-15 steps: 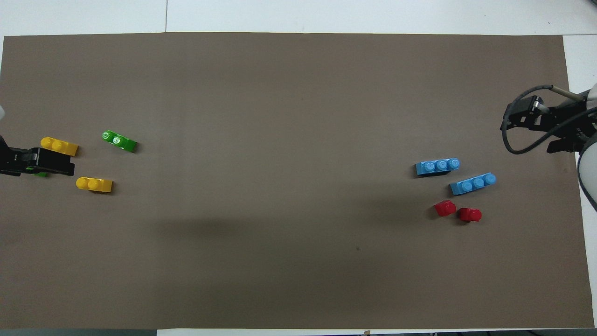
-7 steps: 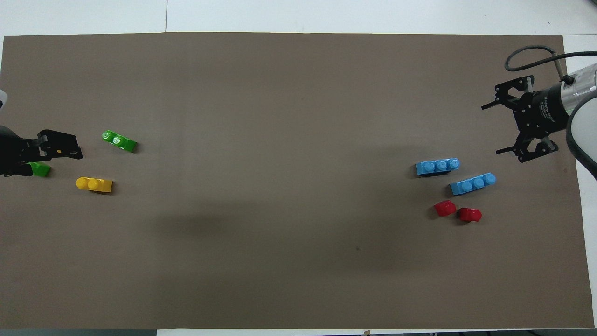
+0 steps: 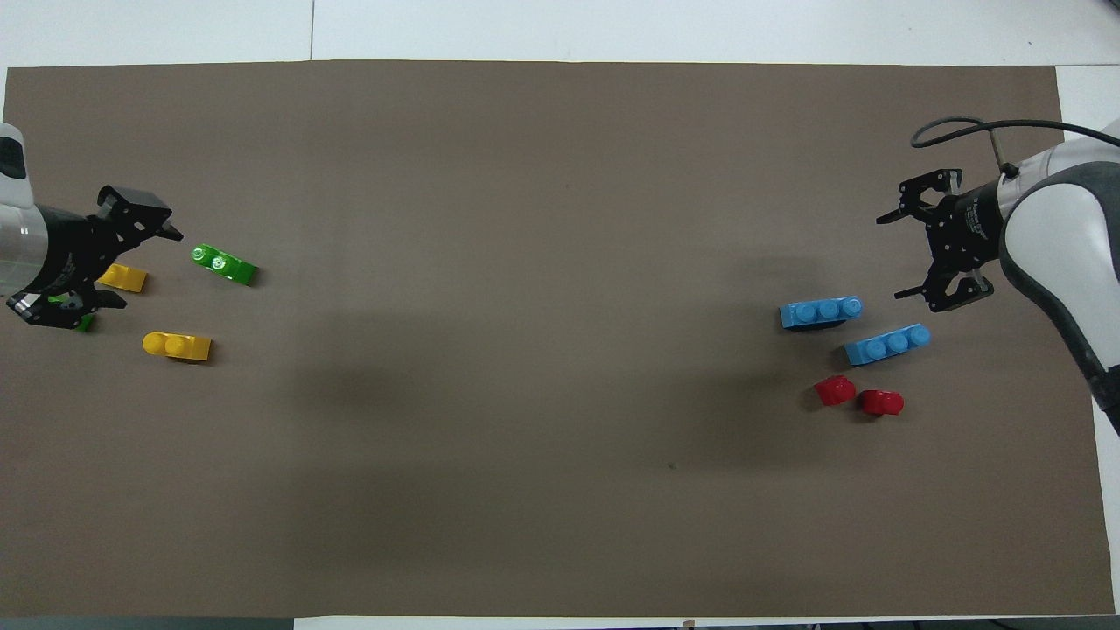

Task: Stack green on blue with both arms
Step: 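Lower the left gripper over the green brick while the right gripper reaches the blue brick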

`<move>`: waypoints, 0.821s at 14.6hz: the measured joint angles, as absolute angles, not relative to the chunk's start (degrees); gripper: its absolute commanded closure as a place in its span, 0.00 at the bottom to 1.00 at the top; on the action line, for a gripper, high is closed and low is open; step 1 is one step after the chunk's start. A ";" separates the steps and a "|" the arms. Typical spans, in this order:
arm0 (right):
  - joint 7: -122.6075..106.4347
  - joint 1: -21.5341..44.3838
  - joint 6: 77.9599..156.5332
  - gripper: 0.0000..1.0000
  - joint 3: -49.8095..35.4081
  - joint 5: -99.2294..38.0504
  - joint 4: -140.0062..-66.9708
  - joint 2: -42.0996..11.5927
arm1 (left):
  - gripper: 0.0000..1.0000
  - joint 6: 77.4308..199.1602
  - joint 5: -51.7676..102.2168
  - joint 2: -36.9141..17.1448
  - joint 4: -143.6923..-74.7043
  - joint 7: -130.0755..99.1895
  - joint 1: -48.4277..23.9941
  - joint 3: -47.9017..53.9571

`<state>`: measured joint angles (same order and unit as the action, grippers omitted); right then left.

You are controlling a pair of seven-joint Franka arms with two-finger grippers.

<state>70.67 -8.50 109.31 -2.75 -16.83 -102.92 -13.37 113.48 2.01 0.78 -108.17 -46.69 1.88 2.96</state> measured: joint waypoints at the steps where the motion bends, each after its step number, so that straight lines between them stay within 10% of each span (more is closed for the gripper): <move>1: 70.14 -8.49 110.20 0.00 -2.81 -17.36 -104.08 -13.40 | 0.00 114.83 2.02 -0.91 -108.18 -47.90 1.97 2.90; 12: 63.88 -9.25 113.63 0.00 -2.57 -20.69 -108.00 -16.96 | 0.00 123.39 2.19 -12.63 -107.33 -52.12 6.17 2.17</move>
<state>63.88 -9.25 113.63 -2.57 -20.69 -108.00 -16.96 123.39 2.19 -12.63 -107.33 -52.12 6.17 2.17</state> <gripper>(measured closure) 0.000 0.000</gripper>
